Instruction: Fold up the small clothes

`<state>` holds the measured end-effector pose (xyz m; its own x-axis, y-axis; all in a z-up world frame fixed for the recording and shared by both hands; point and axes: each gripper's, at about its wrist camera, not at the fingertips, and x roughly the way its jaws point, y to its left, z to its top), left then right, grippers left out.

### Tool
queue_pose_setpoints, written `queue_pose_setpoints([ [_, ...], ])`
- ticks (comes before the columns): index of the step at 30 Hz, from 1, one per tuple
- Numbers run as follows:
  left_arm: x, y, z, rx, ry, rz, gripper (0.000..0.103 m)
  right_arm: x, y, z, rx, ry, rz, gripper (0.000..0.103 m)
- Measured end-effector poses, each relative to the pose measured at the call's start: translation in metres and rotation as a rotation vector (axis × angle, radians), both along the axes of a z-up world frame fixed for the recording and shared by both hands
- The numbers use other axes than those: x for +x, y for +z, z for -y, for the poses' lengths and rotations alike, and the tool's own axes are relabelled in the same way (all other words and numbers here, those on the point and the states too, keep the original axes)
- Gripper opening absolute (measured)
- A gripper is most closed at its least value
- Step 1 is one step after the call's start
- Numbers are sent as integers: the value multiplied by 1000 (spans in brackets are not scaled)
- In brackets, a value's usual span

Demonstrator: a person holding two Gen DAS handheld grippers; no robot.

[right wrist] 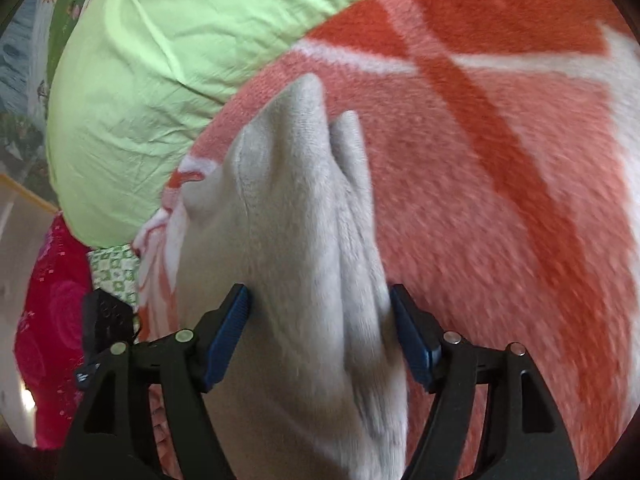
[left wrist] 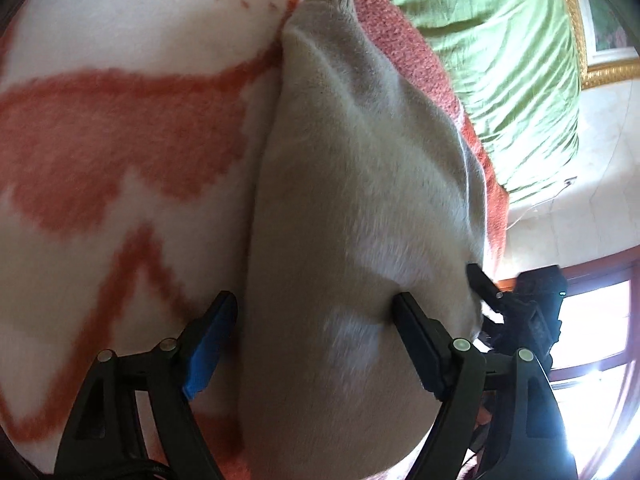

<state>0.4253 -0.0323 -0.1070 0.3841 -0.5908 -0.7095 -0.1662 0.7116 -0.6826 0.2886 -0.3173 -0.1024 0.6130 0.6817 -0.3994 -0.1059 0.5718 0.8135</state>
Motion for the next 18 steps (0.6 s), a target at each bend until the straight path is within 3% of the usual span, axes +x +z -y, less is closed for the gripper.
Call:
queue_pose_setpoints([
  [2,9,-5,0,-35,6,-4,77,7,-3,-1,22,17,-18,73],
  [3,9,-8,-1,-29,11,5,67,8,-2,-4,17,27,-21,72],
  [5,9,-6,0,-18,22,21,55,8,1,-13,16,79,-19,44],
  [8,-3,2,-7,-54,43,58,41,-3,17,-19,-27,72,22,32],
  [13,-27,34,-19,-12,36,122,36,-28,54,-37,-17,82,104,29],
  [18,-77,67,-67,25,82,183,36,-49,80,-79,17,142,167,29],
])
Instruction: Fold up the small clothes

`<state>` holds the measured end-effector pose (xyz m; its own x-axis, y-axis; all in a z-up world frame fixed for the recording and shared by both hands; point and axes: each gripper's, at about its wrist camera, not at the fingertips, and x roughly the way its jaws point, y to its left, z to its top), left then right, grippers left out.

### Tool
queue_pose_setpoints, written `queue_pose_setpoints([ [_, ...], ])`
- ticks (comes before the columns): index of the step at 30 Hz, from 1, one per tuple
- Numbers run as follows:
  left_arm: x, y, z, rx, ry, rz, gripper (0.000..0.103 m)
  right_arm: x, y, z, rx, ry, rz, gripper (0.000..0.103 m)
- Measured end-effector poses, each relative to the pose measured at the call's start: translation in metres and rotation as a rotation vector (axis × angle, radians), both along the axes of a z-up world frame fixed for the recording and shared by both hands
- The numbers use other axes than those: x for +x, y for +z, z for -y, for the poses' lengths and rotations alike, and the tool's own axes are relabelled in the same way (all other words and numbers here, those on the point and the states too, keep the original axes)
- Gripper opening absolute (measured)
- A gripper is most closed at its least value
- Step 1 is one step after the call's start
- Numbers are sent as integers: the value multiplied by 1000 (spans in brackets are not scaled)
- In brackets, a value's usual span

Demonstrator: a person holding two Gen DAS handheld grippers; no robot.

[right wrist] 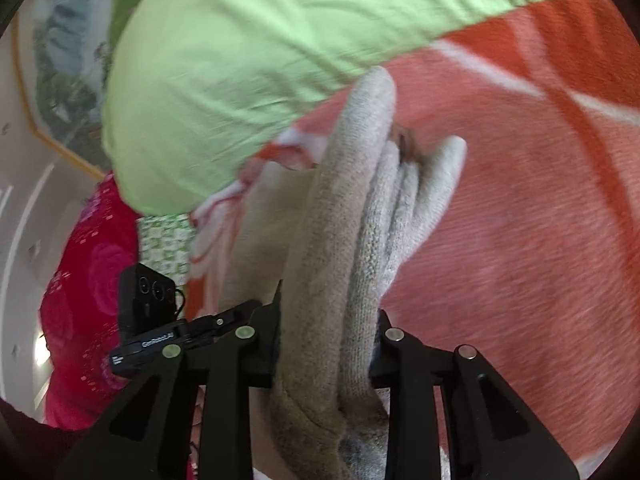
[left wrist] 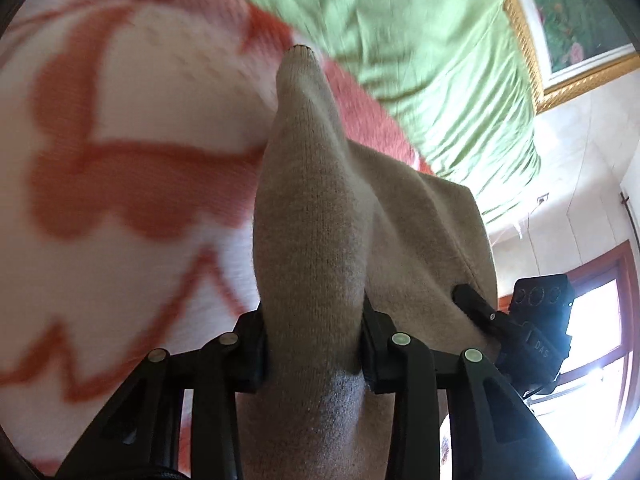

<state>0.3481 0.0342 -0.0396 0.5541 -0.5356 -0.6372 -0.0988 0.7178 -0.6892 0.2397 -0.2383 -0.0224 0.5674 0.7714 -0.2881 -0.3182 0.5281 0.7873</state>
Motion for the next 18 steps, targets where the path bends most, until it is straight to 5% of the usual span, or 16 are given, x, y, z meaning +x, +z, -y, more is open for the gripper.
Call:
queue_pose_setpoints([
  [8,-82,15,-82,74,94,3,36,-16,7,-101,11,131,25,29],
  [18,-121,-53,-128,69,148,-60,42,-16,-47,-164,-93,195,-103,30],
])
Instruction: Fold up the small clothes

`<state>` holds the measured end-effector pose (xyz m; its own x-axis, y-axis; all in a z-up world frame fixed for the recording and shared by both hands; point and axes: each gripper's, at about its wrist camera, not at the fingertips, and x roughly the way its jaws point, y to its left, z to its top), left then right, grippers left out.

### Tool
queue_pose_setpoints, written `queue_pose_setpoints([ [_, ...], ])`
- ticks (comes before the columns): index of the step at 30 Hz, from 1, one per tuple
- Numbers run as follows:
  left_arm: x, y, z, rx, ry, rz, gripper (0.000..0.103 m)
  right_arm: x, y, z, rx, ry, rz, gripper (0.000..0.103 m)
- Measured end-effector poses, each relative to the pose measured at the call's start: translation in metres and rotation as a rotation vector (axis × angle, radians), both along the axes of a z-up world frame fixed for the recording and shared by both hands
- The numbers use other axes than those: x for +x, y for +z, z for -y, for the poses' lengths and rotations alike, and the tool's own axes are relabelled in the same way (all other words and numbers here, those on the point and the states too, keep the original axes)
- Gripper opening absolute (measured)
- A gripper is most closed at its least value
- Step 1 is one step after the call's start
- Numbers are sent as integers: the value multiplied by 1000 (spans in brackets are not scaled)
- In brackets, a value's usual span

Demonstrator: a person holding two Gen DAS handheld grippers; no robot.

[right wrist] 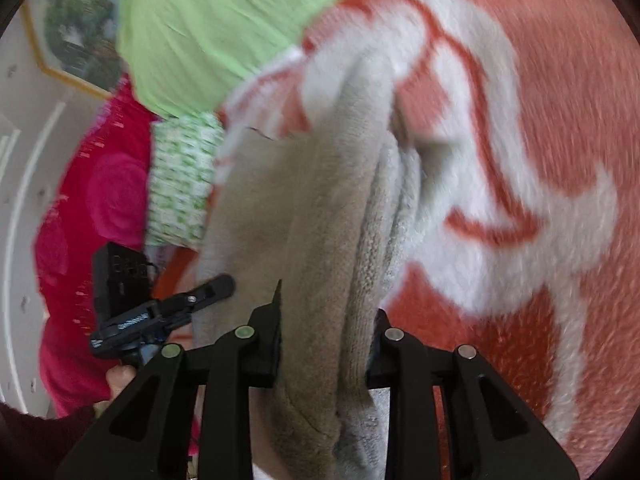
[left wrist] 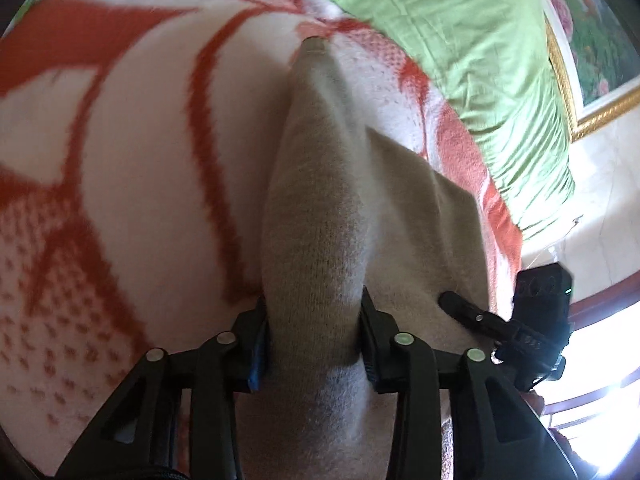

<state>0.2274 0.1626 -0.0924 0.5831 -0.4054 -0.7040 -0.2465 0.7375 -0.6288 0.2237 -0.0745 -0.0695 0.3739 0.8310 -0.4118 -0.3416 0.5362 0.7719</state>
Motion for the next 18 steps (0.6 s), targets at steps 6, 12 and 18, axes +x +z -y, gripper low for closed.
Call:
queue_pose_setpoints([
  [6,-2,4,2,8,-2,-14,49,-1,-13,14,2,-57,-52,51],
  [12,-24,21,7,85,-16,-31,53,-20,4,28,-48,-110,-45,57],
  [18,-55,26,12,122,-23,-41,56,-58,13,52,-67,-191,-17,60],
])
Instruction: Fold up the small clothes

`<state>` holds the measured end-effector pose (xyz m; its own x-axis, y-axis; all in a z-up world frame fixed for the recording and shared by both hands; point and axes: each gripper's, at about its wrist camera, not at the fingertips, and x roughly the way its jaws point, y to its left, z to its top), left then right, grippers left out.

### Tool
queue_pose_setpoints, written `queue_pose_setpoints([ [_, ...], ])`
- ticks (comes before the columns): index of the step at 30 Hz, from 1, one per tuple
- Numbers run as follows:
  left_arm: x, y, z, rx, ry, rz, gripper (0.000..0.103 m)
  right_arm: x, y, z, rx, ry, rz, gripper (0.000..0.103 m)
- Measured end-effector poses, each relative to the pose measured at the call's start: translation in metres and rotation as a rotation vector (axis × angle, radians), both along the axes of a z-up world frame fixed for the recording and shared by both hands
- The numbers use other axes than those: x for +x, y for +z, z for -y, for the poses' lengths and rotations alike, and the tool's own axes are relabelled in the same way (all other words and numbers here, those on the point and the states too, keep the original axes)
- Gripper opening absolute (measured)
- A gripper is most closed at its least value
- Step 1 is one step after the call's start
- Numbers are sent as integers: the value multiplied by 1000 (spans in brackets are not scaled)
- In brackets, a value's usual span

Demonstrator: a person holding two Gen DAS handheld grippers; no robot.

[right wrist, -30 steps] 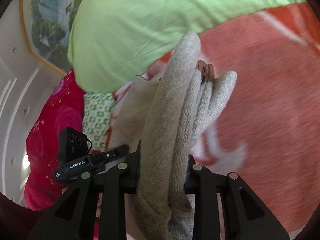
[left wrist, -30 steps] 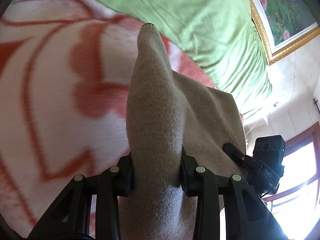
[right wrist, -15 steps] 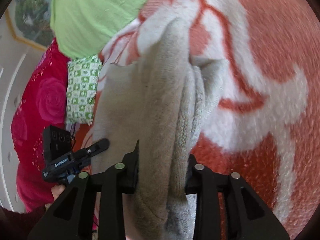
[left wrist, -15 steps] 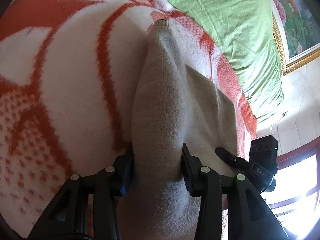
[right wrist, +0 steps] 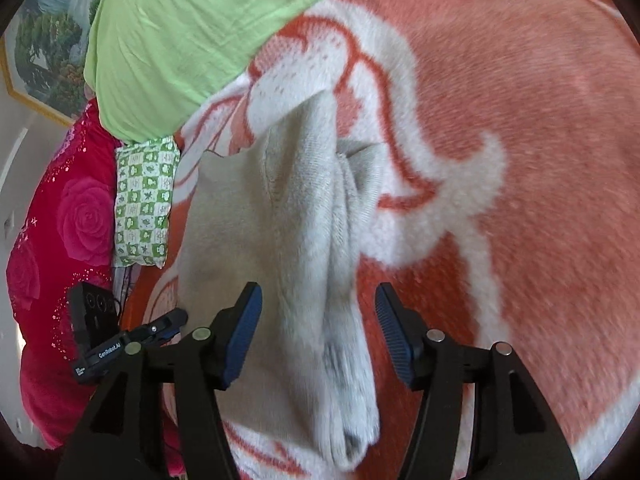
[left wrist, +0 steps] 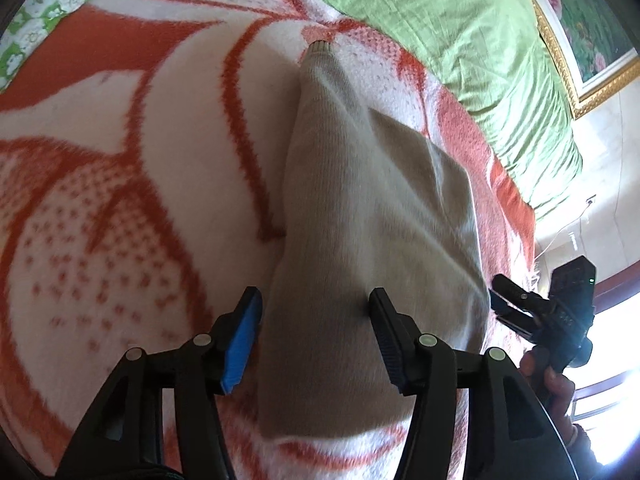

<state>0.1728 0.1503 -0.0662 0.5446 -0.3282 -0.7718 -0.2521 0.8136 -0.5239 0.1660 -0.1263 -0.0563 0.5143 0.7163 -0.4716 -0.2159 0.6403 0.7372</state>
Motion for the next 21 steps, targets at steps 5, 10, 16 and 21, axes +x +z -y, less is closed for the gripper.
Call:
queue_pose_setpoints([
  [5,-11,-6,5,19,-40,-37,59,-30,-5,3,-42,-10,5,60],
  [10,-10,-7,9,43,-78,-44,59,-43,-11,-12,-98,5,29,54],
  [16,-5,-7,14,118,-124,-59,61,-37,-24,-31,-222,-7,11,14],
  [21,-1,-18,16,139,-148,-71,64,-32,-37,-37,-258,-27,-29,14],
])
